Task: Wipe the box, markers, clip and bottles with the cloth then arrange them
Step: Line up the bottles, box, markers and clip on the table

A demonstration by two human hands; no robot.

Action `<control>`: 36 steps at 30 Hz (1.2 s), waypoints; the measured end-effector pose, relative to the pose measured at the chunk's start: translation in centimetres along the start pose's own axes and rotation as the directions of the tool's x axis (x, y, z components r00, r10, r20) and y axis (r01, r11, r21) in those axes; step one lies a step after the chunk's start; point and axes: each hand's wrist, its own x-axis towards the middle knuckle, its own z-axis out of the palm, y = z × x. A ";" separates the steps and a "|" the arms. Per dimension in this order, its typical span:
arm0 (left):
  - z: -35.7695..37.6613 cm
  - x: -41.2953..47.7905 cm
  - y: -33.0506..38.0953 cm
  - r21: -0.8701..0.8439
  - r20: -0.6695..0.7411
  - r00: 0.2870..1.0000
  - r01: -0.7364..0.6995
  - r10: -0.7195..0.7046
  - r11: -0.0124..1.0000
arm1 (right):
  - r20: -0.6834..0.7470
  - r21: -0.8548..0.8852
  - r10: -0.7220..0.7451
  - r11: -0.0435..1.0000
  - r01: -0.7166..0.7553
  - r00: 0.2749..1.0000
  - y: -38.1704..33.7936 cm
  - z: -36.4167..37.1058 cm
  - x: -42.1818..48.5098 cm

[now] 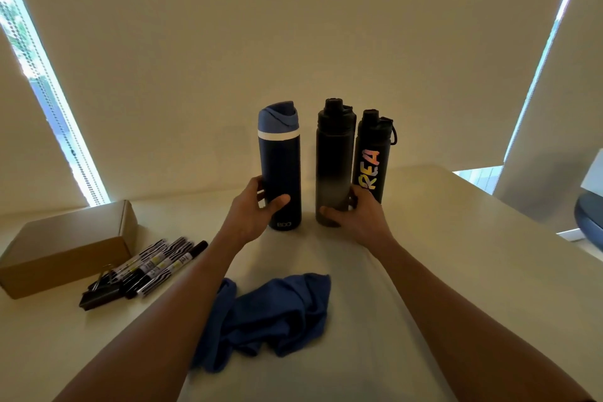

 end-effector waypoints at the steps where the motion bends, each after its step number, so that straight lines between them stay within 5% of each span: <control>1: 0.0 0.0 -0.2 0.001 -0.007 1.000 -0.002 0.002 1.000 | 0.015 0.012 0.006 1.000 -0.006 1.000 -0.2 0.1 0.0; 7: 0.6 -0.2 -1.7 0.064 -0.043 0.999 -0.014 0.017 0.998 | 0.098 0.181 0.064 0.980 -0.082 0.993 -0.9 0.6 -0.3; 15: -0.4 1.1 -2.2 0.238 -0.124 0.992 0.048 -0.018 0.970 | 0.140 0.194 0.046 0.978 -0.072 0.989 -1.3 1.3 0.4; 36: -0.5 0.6 -2.0 0.158 -0.138 0.989 0.080 -0.059 0.984 | 0.077 0.220 0.034 0.974 -0.051 0.996 -1.8 2.9 -0.1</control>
